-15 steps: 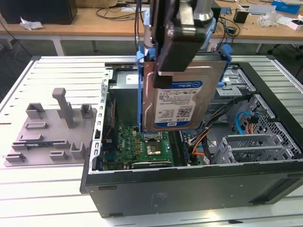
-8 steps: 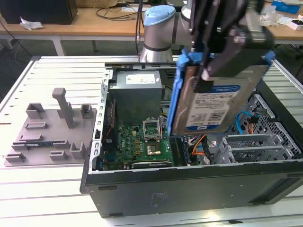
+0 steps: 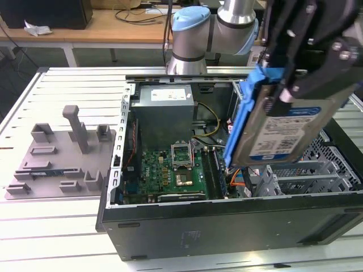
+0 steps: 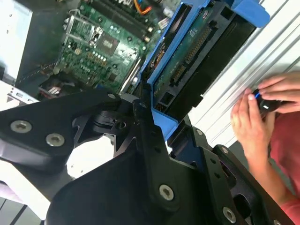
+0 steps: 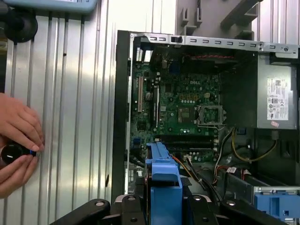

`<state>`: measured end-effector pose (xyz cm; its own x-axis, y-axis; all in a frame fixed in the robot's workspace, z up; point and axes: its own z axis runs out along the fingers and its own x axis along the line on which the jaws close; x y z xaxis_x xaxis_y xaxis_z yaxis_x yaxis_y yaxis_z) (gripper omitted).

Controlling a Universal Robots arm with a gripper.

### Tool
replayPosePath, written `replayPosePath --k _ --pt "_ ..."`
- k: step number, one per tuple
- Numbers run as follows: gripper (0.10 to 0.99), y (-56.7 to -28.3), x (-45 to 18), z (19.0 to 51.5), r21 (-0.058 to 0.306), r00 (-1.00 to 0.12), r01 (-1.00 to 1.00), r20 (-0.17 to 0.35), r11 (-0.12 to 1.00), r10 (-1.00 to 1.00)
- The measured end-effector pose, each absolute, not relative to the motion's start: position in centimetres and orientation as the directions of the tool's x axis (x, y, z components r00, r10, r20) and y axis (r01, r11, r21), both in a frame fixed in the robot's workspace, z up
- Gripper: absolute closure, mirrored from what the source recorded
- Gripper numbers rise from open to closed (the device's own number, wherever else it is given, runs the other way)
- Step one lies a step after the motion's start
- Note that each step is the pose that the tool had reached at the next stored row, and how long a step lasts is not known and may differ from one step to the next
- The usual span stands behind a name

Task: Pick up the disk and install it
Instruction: 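Insert the disk into the insertion slot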

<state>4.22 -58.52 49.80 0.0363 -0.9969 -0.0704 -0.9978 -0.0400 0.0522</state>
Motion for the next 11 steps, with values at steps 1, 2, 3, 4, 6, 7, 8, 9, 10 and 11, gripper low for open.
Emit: replayPosePath --k 1,2,3,4,6,7,8,9,10,11 --pt "0.718 -58.8 5.3 49.8 0.052 0.036 -0.998 -0.071 -0.04 -0.997" --pt "0.718 -59.0 6.1 49.8 0.052 0.036 -0.998 -0.072 -0.04 -0.997" --pt "0.718 -59.2 6.6 49.8 0.052 0.037 -0.998 -0.073 -0.04 -0.997" --pt "0.718 -59.3 7.1 49.8 0.052 0.036 -0.998 -0.073 -0.04 -0.997" --pt "0.718 -59.5 8.2 49.8 0.052 0.036 -0.998 -0.074 -0.04 -0.997" --pt "0.718 -59.7 8.9 49.8 0.052 0.036 -0.998 -0.075 -0.04 -0.997" --pt "0.718 -59.8 9.3 49.8 0.052 0.036 -0.998 -0.075 -0.04 -0.997" --pt "0.718 -59.9 9.8 49.8 0.052 0.036 -0.998 -0.075 -0.04 -0.996" --pt "0.718 -60.1 10.7 49.8 0.052 0.036 -0.998 -0.076 -0.04 -0.996" --pt "0.718 -60.3 11.4 49.8 0.052 0.036 -0.998 -0.077 -0.04 -0.996"
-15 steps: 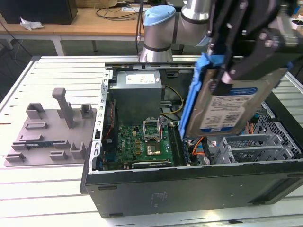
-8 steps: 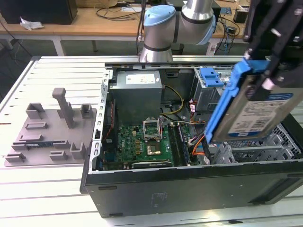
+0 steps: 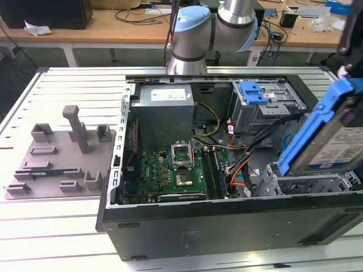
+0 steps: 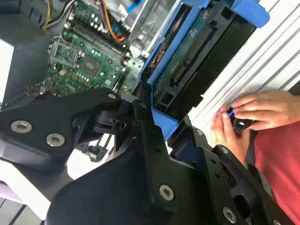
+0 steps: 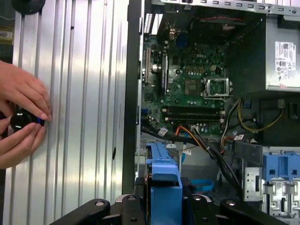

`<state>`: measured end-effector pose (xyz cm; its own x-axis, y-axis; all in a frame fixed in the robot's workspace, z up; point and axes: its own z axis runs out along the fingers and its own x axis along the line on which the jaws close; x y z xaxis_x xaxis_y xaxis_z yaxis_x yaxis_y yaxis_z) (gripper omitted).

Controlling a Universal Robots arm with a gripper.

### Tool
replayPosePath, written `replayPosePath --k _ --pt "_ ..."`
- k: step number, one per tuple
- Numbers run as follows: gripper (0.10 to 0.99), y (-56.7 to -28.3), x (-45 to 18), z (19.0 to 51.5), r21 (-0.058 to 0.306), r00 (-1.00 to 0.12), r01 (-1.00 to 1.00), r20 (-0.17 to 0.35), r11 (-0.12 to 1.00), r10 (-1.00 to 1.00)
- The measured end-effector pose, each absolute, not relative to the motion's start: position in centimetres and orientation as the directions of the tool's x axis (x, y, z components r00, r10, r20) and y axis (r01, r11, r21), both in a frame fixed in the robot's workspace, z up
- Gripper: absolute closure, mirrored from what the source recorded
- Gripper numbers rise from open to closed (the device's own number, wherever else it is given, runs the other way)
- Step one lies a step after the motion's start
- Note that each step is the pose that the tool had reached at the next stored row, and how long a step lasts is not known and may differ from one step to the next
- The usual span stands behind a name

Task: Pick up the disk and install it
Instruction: 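Insert the disk into the insertion slot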

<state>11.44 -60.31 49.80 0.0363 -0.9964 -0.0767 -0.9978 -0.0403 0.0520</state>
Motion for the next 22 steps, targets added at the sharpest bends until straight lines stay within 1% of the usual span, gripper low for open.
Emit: replayPosePath --k 4,7,9,10,22 --pt "0.718 -60.6 13.1 49.8 0.052 0.036 -0.998 -0.078 -0.041 -0.996" --pt "0.718 -60.6 13.2 49.8 0.052 0.036 -0.998 -0.078 -0.04 -0.996" --pt "0.718 -58.6 13.2 49.6 0.052 0.036 -0.998 -0.077 -0.04 -0.996" --pt "0.718 -58.3 13.2 49.5 0.052 0.036 -0.998 -0.076 -0.04 -0.996" --pt "0.718 -56.3 12.9 49.1 0.052 0.036 -0.998 -0.077 -0.04 -0.996"
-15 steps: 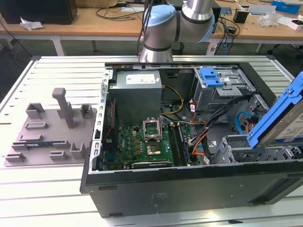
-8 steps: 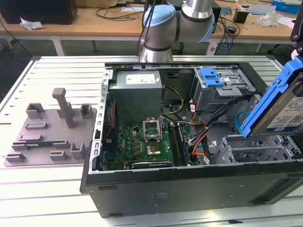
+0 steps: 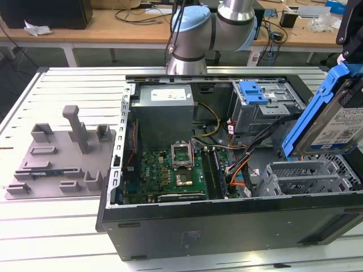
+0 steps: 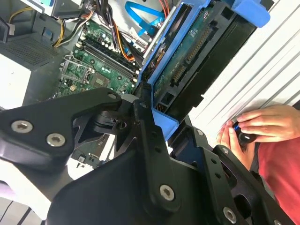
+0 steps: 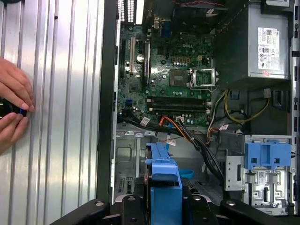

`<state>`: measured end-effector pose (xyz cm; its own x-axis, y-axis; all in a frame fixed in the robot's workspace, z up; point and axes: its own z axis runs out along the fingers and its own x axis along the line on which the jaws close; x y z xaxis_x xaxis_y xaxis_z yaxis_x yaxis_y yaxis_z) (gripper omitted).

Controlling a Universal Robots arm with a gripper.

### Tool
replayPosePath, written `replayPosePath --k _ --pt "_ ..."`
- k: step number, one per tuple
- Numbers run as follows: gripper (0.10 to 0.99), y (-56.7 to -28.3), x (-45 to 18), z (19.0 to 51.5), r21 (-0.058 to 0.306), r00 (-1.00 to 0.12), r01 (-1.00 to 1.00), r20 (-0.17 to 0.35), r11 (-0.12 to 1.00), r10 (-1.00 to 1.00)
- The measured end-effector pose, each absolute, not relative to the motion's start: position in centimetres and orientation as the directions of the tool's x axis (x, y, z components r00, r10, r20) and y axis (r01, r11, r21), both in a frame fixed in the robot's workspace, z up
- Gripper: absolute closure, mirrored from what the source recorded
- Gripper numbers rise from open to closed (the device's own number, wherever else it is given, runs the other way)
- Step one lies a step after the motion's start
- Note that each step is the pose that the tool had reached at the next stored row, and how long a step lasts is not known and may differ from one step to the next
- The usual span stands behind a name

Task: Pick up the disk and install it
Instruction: 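Insert the disk into the insertion slot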

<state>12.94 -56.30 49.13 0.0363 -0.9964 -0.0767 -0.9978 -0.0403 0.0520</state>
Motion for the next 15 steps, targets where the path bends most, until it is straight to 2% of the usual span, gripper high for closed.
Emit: replayPosePath --k 15 --pt "0.718 -56.3 12.93 49.1 0.052 0.034 -0.998 -0.077 -0.038 -0.996"
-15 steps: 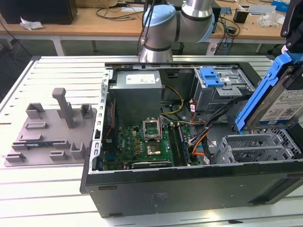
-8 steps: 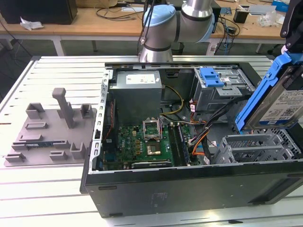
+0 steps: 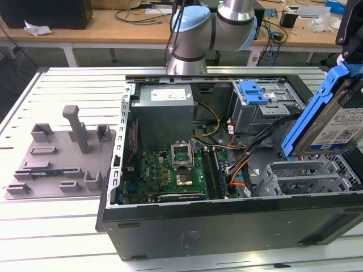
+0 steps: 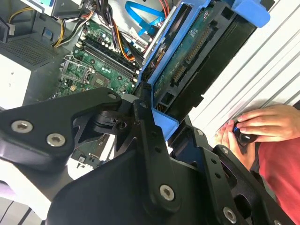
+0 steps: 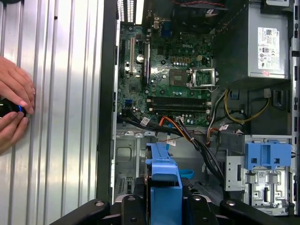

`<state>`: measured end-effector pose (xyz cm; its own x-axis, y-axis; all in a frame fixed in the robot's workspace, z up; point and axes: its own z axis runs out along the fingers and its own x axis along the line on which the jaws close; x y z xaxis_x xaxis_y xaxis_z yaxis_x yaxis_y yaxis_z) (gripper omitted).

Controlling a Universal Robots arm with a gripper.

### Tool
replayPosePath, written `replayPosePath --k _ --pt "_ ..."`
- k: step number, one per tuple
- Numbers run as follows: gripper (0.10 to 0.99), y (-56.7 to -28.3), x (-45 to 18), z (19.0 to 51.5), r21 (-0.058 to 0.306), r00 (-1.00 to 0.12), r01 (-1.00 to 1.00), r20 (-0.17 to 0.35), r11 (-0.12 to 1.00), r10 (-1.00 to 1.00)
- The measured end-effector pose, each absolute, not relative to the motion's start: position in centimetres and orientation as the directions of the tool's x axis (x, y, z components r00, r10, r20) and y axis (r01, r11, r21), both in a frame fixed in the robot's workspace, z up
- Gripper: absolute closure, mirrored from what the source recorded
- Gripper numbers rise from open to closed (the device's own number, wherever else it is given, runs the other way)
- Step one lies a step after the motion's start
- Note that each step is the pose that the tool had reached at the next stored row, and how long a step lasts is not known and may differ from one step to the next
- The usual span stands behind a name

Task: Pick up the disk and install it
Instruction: 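Insert the disk into the insertion slot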

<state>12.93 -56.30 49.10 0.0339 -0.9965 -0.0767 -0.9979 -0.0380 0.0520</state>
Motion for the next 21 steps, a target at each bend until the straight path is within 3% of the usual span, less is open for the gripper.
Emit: replayPosePath --k 21 --pt "0.718 -56.41 12.66 48.23 0.052 0.029 -0.998 -0.077 -0.033 -0.997"
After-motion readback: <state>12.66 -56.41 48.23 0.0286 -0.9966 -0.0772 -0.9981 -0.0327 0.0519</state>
